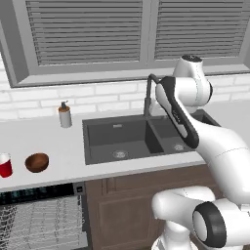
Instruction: Pick up the cup and bowl from the counter, place them in the dishwasher, and close the dishwasher door.
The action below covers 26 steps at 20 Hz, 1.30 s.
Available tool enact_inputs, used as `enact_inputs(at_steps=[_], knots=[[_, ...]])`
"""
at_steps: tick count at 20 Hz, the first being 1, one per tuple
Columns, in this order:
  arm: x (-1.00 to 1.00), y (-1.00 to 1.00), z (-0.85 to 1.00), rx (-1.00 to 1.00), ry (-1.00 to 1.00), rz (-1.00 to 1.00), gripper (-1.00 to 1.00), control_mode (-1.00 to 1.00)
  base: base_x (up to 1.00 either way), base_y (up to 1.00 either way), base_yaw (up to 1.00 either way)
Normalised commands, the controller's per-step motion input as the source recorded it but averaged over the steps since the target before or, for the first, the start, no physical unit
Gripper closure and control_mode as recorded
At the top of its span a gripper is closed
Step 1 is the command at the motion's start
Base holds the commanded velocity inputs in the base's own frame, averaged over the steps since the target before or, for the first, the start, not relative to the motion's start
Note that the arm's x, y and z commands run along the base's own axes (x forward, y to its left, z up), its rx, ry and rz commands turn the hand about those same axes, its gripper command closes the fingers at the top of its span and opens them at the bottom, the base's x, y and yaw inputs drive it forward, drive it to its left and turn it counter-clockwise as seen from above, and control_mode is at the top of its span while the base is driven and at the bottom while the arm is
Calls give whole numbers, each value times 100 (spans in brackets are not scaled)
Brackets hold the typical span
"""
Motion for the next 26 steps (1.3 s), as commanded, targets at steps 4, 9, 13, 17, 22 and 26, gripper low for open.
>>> enact_inputs(at_steps=[4, 9, 13, 17, 22, 26], knots=[[0, 0, 0, 0, 0, 0, -100, 100, -5, 0, 0], [0, 0, 0, 0, 0, 0, -100, 100, -6, 0, 24], [0, 0, 0, 0, 0, 0, -100, 100, 0, 0, 44], [0, 0, 0, 0, 0, 0, -100, 100, 0, 0, 51], [0, 0, 0, 0, 0, 0, -100, 100, 0, -5, 54], [0, 0, 0, 0, 0, 0, -100, 100, 0, -5, 52]])
